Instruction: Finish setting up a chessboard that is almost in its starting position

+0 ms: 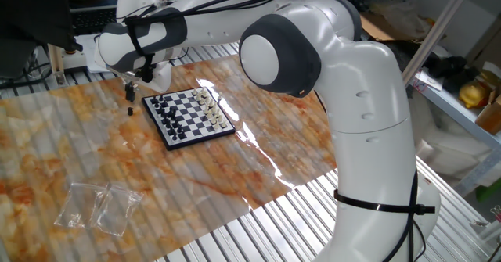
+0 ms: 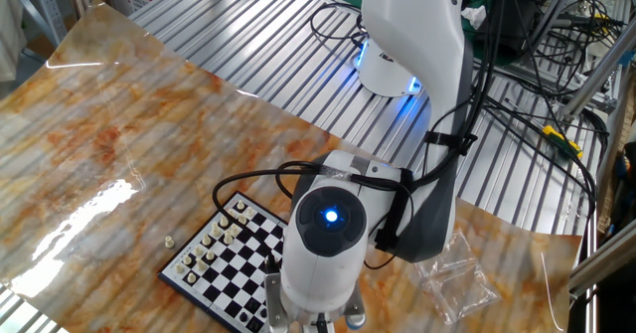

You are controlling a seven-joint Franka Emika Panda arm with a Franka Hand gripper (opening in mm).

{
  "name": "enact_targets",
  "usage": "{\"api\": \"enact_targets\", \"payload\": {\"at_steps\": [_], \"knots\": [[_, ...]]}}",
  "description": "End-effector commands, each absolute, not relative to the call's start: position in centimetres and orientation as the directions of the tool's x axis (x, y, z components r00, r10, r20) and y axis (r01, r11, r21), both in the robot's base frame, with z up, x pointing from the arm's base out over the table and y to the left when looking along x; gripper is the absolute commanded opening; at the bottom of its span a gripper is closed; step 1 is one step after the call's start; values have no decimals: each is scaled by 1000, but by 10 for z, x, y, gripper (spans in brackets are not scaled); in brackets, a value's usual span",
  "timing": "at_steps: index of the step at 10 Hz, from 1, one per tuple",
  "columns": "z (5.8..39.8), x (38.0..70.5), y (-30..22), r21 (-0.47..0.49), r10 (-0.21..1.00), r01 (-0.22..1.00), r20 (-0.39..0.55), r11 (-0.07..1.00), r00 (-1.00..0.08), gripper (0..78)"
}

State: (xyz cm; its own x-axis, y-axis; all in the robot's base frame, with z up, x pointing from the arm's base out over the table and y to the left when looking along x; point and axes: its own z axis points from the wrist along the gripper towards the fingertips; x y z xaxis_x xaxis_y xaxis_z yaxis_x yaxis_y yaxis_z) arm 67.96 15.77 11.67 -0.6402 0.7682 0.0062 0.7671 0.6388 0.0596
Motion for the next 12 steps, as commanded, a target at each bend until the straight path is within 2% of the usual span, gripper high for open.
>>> {"api": "enact_targets", "payload": {"at_steps": [1,12], "knots": [[108,688,164,74,773,770,-24,633,-634,0],[100,695,168,72,770,766,-44,638,-637,0]]}}
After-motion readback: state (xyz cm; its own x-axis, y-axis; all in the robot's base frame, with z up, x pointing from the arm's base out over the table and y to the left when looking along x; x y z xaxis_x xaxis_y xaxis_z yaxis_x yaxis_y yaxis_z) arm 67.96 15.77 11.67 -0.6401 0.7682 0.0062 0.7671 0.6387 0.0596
